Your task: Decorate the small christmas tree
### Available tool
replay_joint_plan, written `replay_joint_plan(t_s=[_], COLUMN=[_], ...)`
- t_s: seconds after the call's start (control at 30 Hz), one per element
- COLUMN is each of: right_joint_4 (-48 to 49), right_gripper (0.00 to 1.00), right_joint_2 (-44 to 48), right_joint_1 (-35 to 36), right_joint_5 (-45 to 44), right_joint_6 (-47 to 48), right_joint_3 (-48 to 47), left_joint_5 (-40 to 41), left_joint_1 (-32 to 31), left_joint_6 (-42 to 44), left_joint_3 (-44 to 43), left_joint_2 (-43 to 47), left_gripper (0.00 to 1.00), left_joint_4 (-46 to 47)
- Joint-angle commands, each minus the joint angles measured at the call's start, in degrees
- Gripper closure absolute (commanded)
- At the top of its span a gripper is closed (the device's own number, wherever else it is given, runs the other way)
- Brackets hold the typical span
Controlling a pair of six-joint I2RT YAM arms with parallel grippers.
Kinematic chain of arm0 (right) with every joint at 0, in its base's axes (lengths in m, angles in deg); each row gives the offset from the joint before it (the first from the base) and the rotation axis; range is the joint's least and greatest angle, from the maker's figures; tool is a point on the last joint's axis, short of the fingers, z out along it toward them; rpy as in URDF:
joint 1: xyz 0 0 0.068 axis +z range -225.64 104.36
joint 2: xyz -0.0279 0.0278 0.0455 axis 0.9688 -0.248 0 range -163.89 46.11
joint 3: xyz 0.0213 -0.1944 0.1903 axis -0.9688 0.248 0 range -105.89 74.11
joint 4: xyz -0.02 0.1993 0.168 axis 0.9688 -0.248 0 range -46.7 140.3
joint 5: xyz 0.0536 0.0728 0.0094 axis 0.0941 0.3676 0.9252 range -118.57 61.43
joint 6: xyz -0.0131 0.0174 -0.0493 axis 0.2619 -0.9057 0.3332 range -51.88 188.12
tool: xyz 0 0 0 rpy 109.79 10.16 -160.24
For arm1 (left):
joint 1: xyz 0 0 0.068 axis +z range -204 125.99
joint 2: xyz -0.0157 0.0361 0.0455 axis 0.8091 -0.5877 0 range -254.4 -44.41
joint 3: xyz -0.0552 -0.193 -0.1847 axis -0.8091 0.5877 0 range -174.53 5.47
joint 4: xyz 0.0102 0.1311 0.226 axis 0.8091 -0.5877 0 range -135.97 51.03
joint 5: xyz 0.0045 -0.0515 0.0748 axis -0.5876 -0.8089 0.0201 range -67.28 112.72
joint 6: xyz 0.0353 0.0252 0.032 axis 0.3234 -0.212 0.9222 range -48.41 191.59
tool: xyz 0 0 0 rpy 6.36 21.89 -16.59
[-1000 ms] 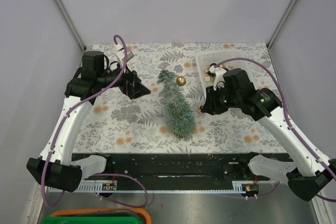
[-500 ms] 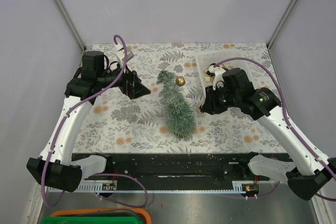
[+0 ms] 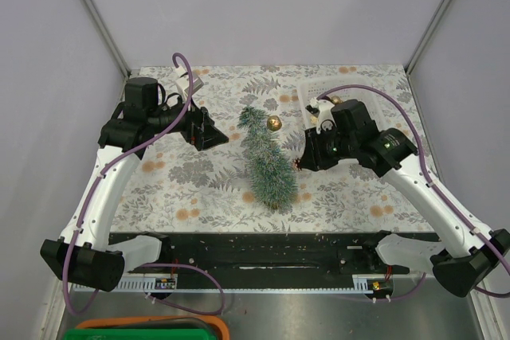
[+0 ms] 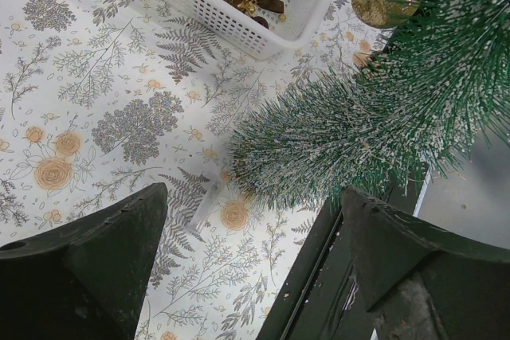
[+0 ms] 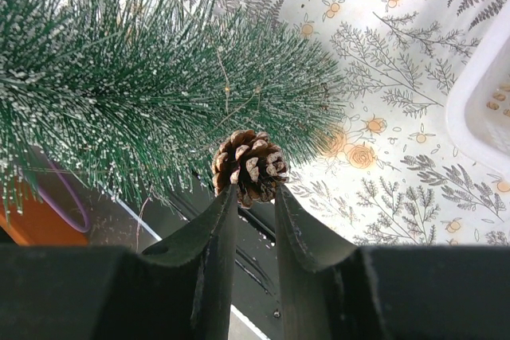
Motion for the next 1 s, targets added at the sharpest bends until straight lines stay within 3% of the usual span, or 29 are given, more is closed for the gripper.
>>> replay_joint_plan(t_s=[0.0, 0.97], right_joint_4=[3.64, 9.89], right_gripper=[0.70, 0.70], right_joint_2=[-0.18, 2.36], right_joint_1=[0.48, 0.48], right_joint_5=[1.48, 0.25], right_joint_6=[0.85, -1.52], right_joint_3=[-2.02, 6.77], left_joint_5=[-1.13, -1.22], left_joint_1=[-0.14, -1.28], left_joint_6=[0.43, -0.54], left_joint_3=[-1.26, -3.99], left_joint_2=[0.32, -1.88], left_gripper=[0.07, 0.07], left_joint_4=[1.60, 1.16])
